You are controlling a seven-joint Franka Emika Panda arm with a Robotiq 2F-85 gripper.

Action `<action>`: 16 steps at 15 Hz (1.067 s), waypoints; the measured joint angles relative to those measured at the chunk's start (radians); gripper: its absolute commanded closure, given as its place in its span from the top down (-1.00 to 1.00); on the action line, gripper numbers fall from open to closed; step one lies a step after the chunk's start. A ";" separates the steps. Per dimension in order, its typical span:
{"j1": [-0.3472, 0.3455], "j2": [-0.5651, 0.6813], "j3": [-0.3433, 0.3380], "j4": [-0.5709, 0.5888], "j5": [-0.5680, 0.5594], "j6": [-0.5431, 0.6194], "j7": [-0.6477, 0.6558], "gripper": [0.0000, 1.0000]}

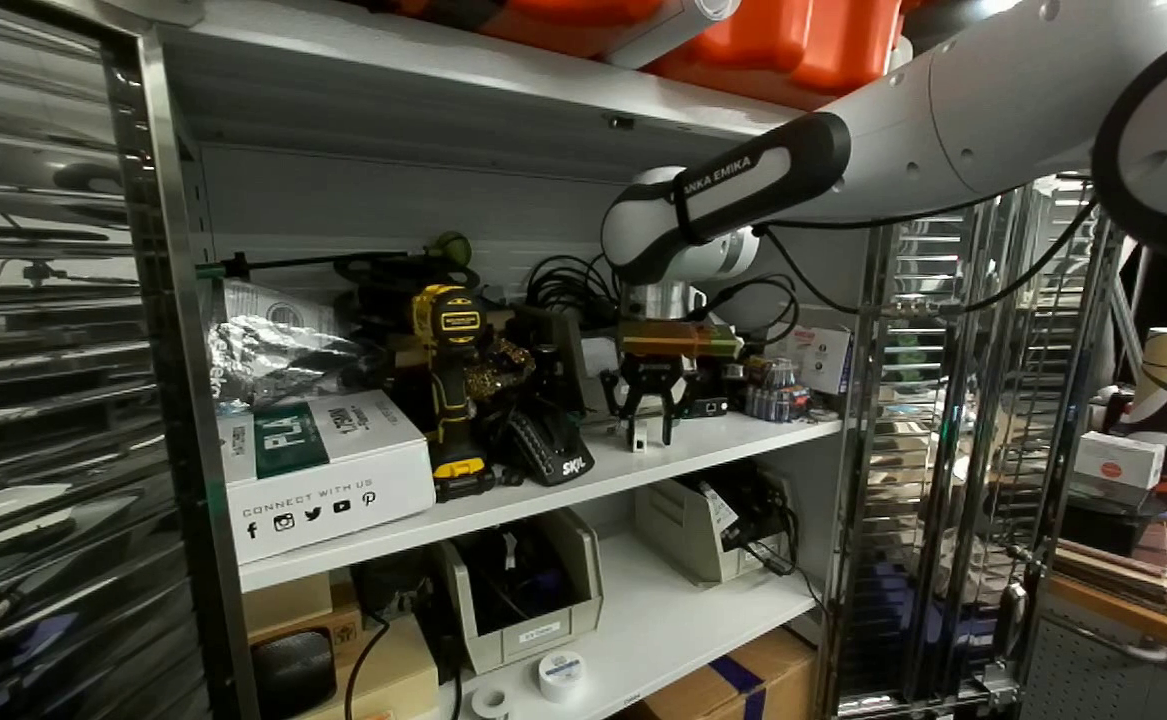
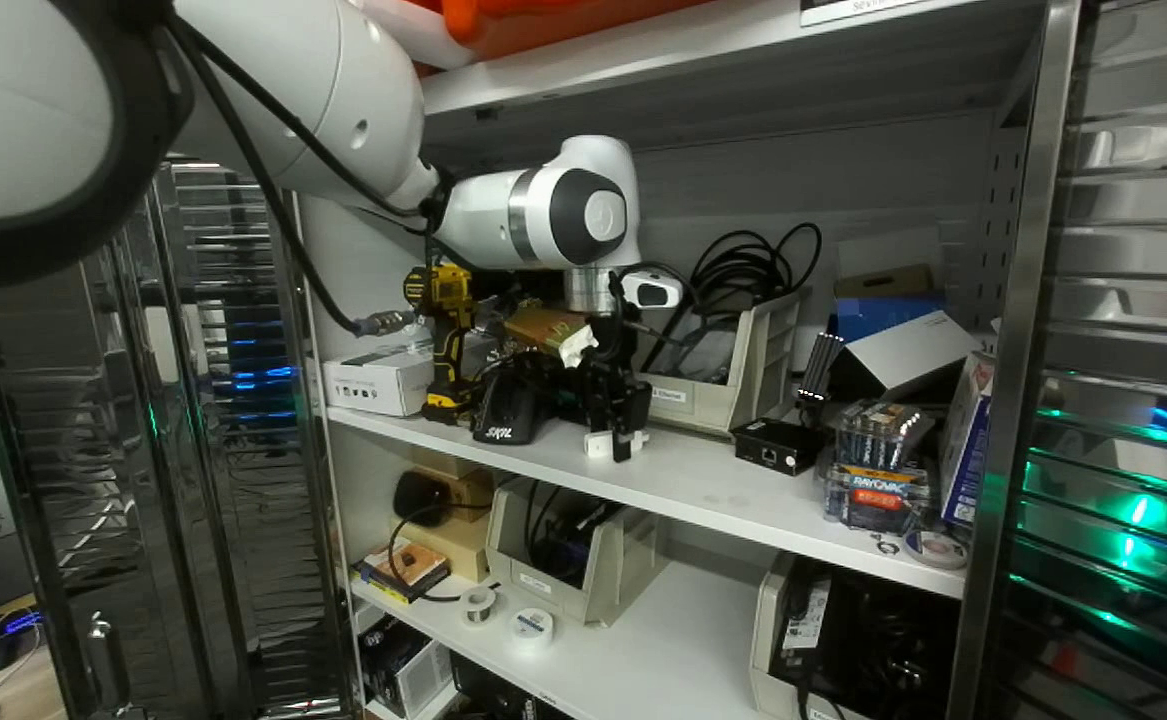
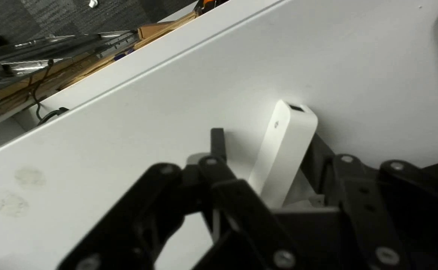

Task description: Put the white object on the first shelf inside the box

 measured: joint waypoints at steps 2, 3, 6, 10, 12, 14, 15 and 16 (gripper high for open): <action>0.002 0.006 -0.002 0.007 -0.001 -0.009 0.000 -0.87; 0.003 0.008 -0.004 0.010 -0.002 -0.016 0.000 -0.88; 0.008 0.008 -0.015 0.014 -0.003 -0.033 0.015 -0.81; 0.009 -0.005 -0.032 -0.005 -0.004 -0.038 0.027 -0.83; 0.007 -0.039 -0.045 -0.058 -0.004 -0.013 0.028 -0.83; 0.006 -0.097 -0.058 -0.152 -0.005 0.055 0.029 -0.83; 0.006 -0.128 -0.063 -0.202 -0.006 0.093 0.029 -0.83; 0.005 -0.160 -0.067 -0.253 -0.006 0.139 0.029 -0.83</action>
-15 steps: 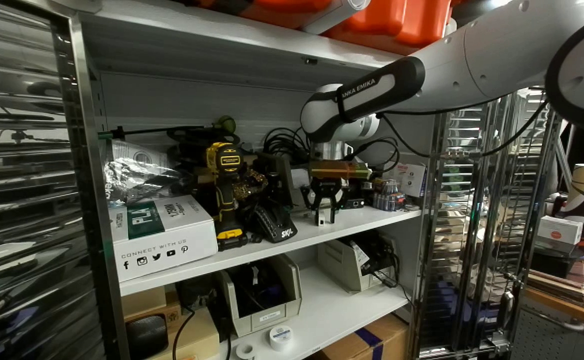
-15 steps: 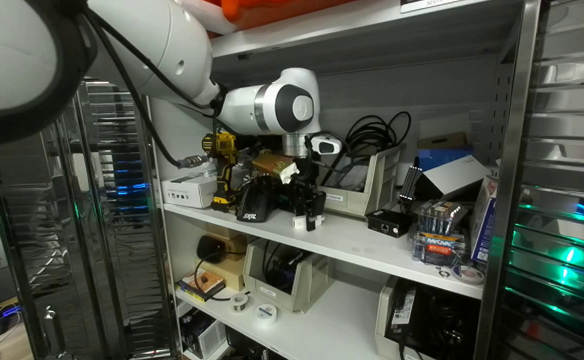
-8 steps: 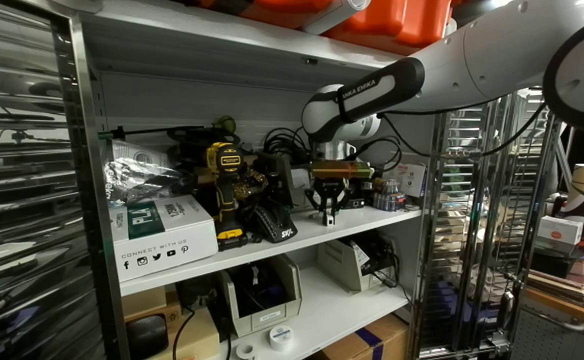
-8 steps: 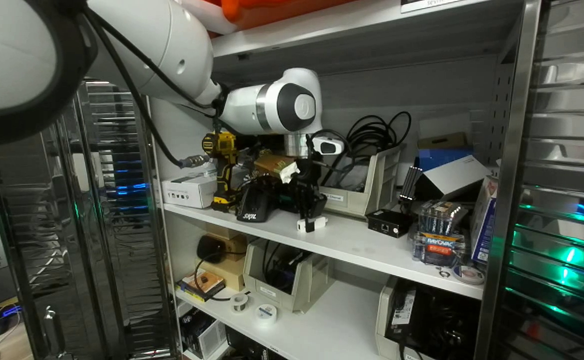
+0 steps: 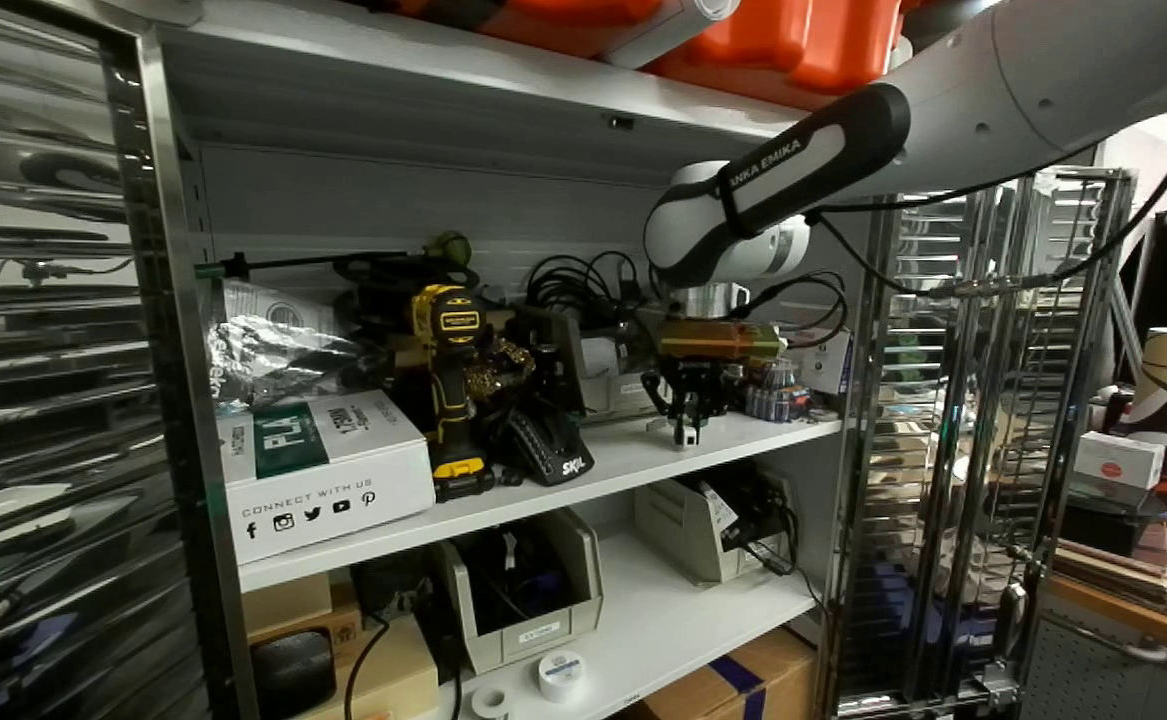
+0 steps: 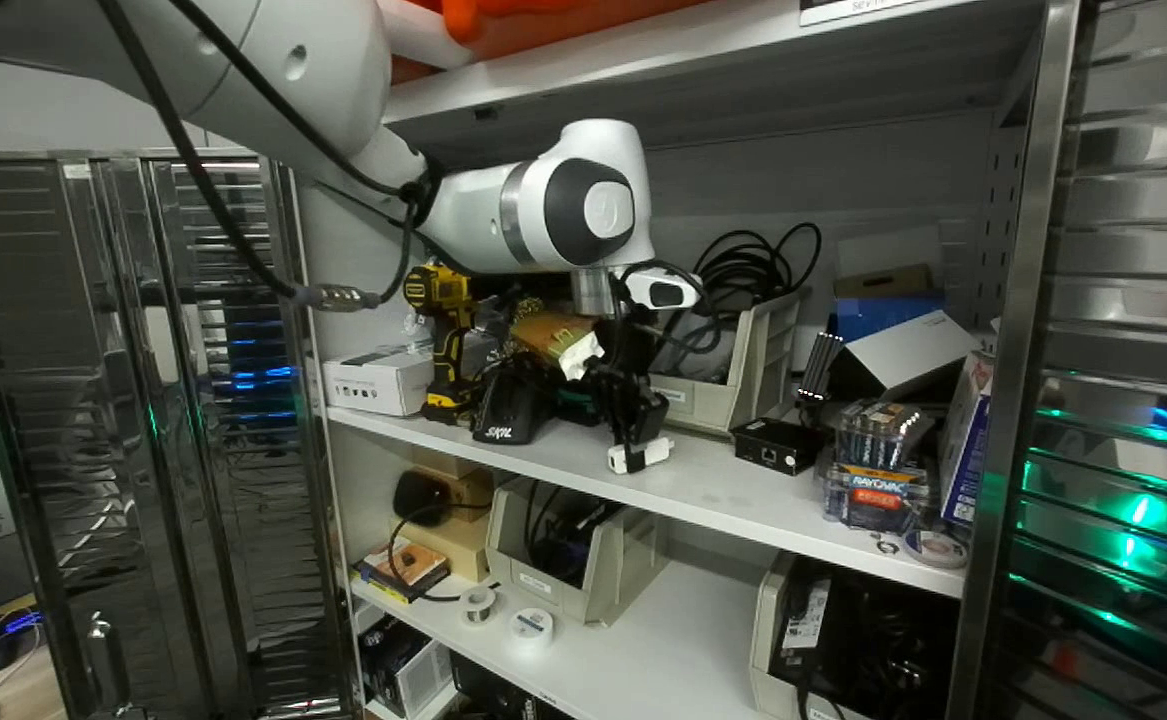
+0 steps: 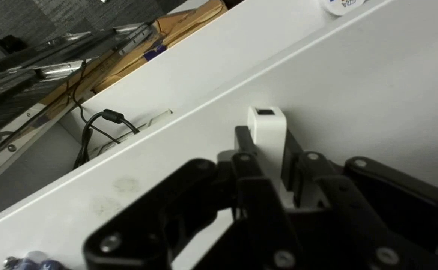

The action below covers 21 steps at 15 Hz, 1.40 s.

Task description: Put the white object on the first shelf inside the box

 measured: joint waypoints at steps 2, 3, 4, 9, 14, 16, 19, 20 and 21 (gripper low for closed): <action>-0.002 -0.064 -0.001 -0.105 0.000 0.107 0.000 -0.83; -0.002 -0.094 -0.001 -0.156 0.000 0.169 0.000 -0.83; -0.002 -0.124 -0.001 -0.210 0.000 0.233 0.000 -0.83; -0.004 -0.269 -0.001 -0.487 0.001 0.582 0.017 -0.83; -0.009 -0.370 0.002 -0.709 0.050 0.950 0.056 -0.84; -0.009 -0.386 0.007 -0.750 0.096 1.063 0.067 -0.84; -0.007 -0.388 0.015 -0.757 0.144 1.191 0.107 -0.84; -0.006 -0.384 0.016 -0.751 0.148 1.222 0.126 -0.85; -0.006 -0.376 0.016 -0.738 0.150 1.242 0.145 -0.85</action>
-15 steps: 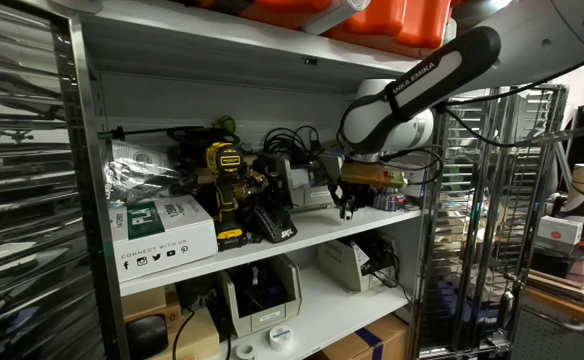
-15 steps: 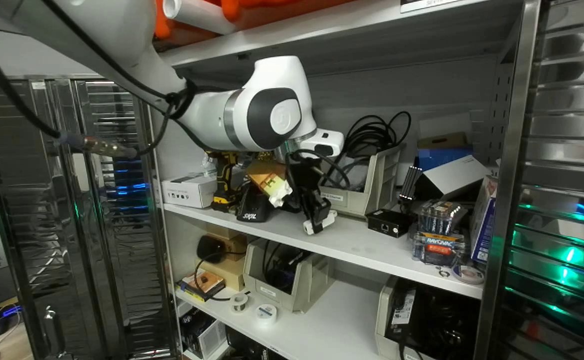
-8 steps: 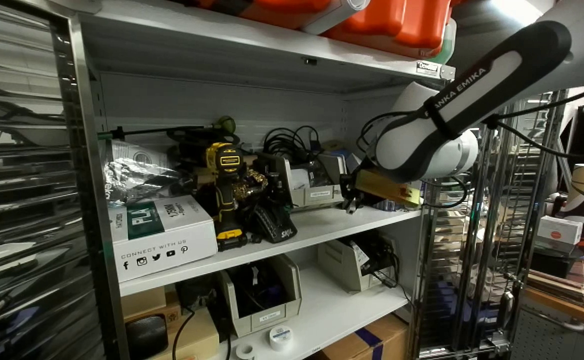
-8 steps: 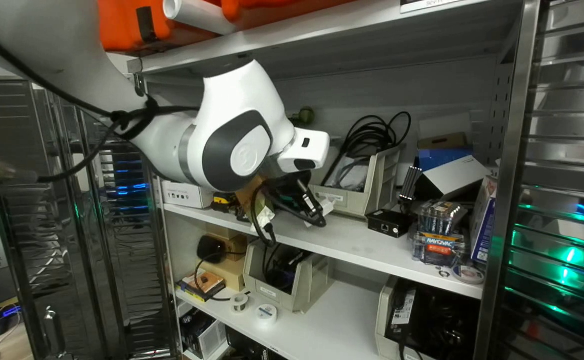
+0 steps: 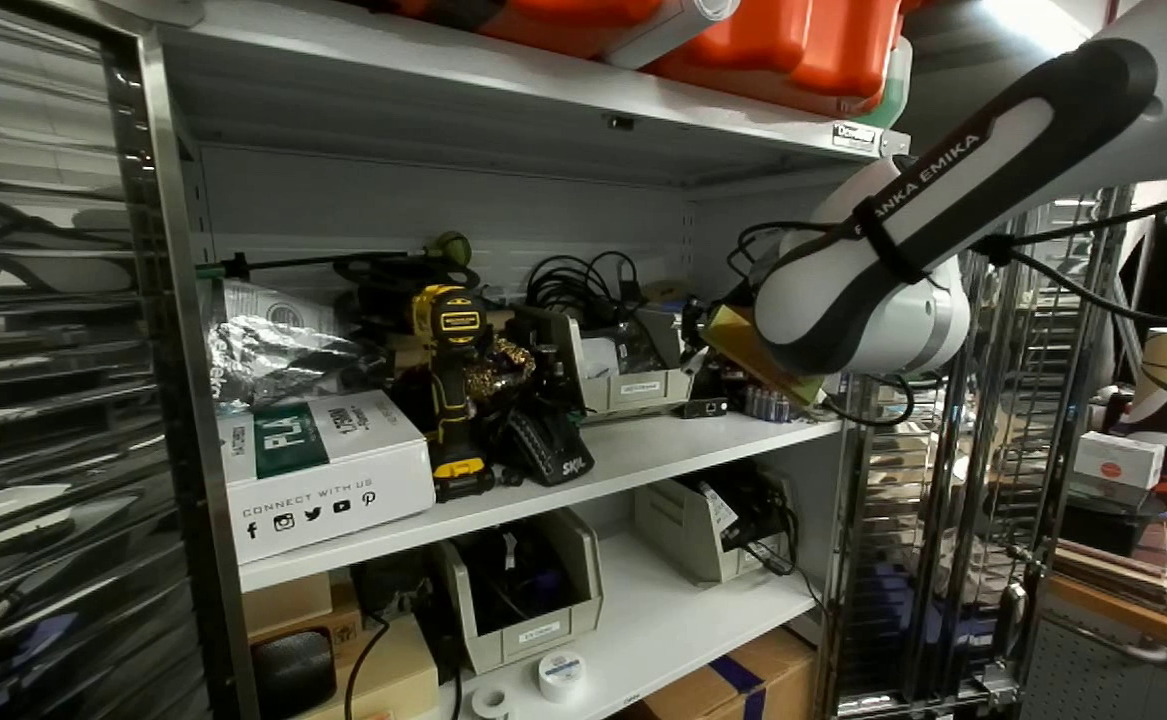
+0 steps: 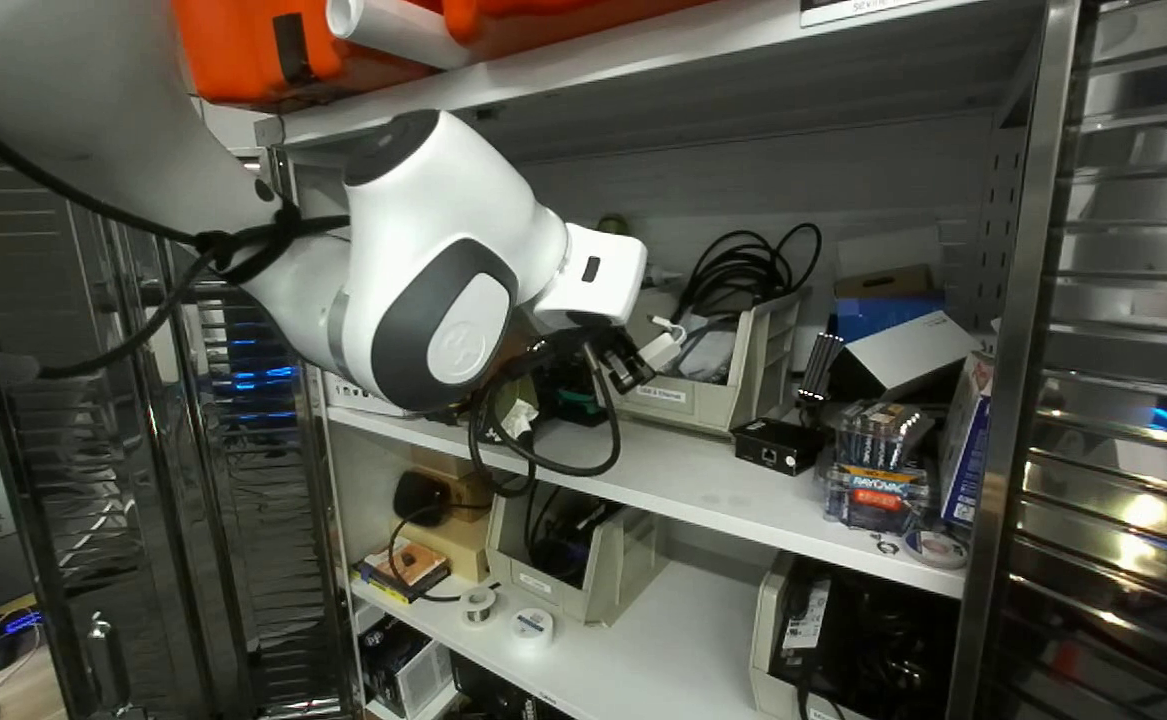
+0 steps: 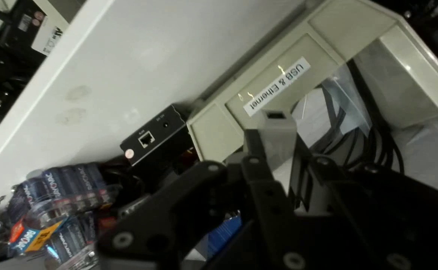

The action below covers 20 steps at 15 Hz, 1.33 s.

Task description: Put the white object on the first shelf inside the box

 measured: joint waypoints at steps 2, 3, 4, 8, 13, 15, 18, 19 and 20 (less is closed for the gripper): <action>0.000 0.030 -0.001 0.049 0.003 0.011 0.036 -0.86; 0.002 0.053 -0.003 0.084 0.004 0.010 0.052 -0.87; 0.009 0.081 -0.010 0.124 0.005 0.008 0.066 -0.87; 0.081 0.212 -0.079 0.304 0.005 -0.017 0.133 -0.87; 0.211 0.347 -0.199 0.539 0.002 -0.172 0.240 -0.11; 0.249 0.383 -0.240 0.617 -0.011 -0.260 0.267 0.02; 0.270 0.403 -0.274 0.674 -0.032 -0.349 0.277 0.54; 0.272 0.402 -0.285 0.677 -0.044 -0.363 0.277 0.67; 0.273 0.402 -0.297 0.675 -0.056 -0.366 0.277 0.80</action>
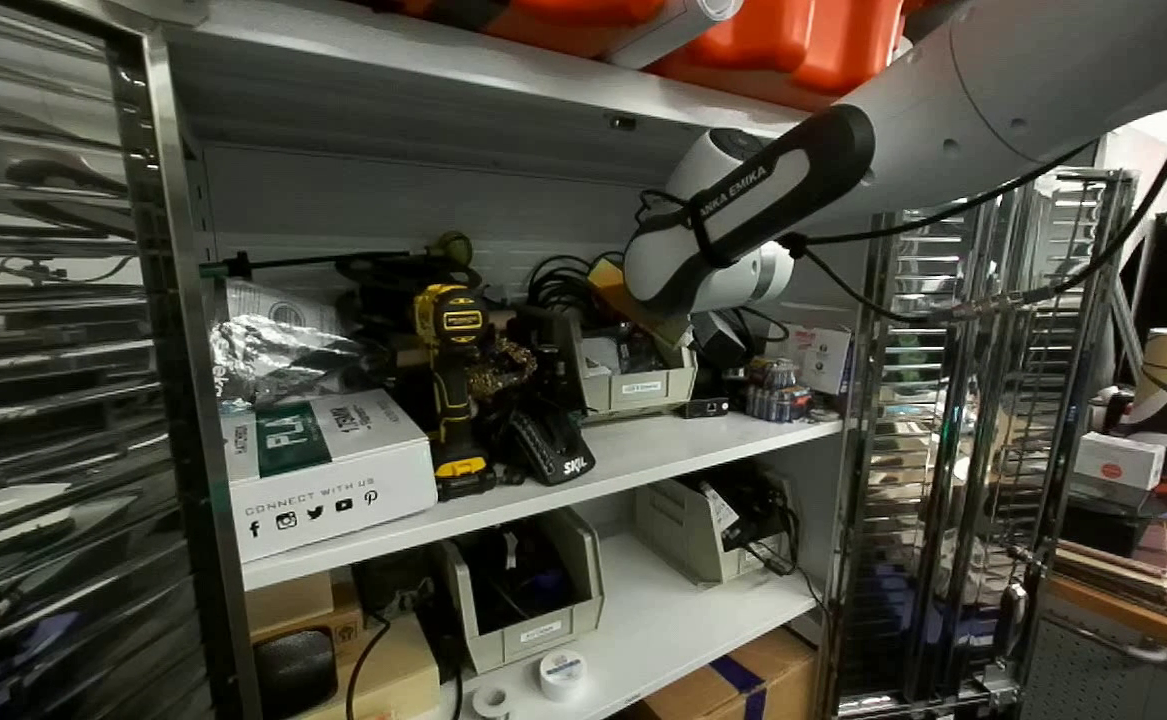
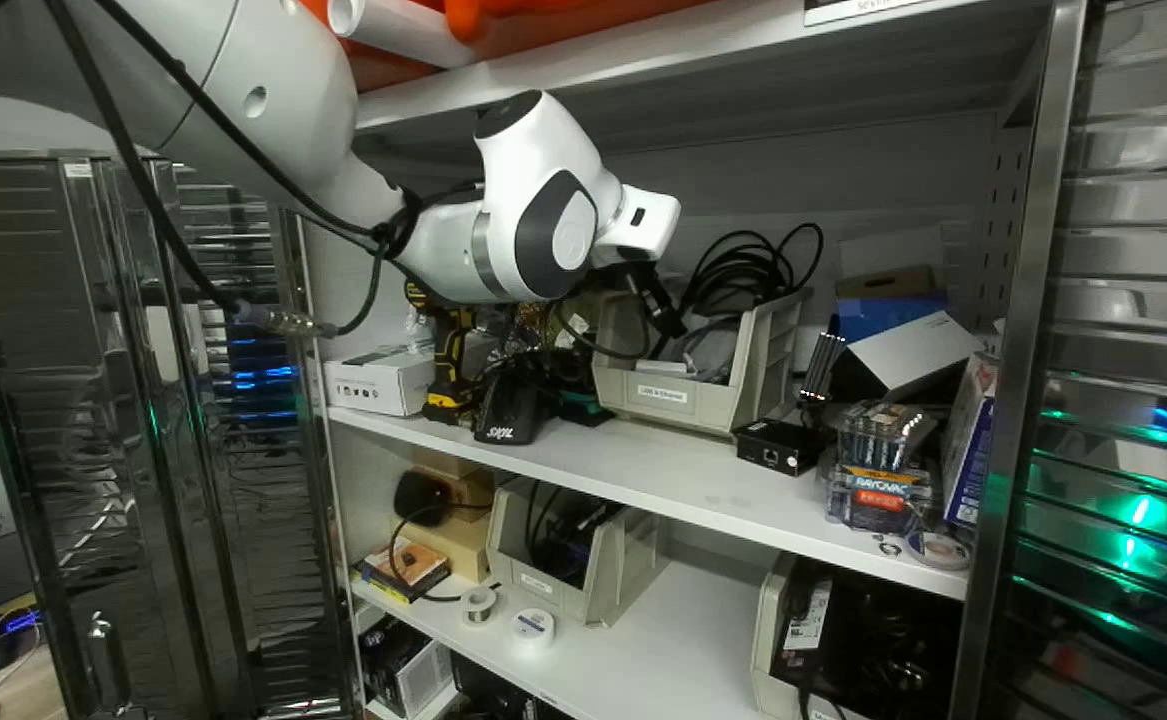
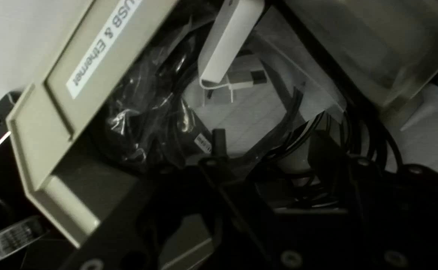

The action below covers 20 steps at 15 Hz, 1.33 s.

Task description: Put the white object on the first shelf inside the box

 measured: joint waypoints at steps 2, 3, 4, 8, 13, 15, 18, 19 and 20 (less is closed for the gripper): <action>0.000 -0.006 -0.024 -0.018 -0.024 0.000 0.000 1.00; 0.001 -0.017 -0.034 -0.040 -0.043 0.003 -0.002 1.00; 0.001 -0.035 -0.037 -0.074 -0.055 0.004 -0.012 1.00; -0.012 -0.177 -0.008 -0.291 -0.070 -0.002 -0.165 1.00; -0.077 -0.443 0.059 -0.526 -0.034 -0.262 -0.433 1.00; -0.166 -0.552 0.119 -0.571 -0.044 -0.455 -0.494 1.00; -0.283 -0.671 0.167 -0.593 -0.061 -0.745 -0.585 1.00; -0.315 -0.698 0.176 -0.589 -0.069 -0.839 -0.616 1.00; -0.341 -0.717 0.182 -0.581 -0.075 -0.924 -0.646 1.00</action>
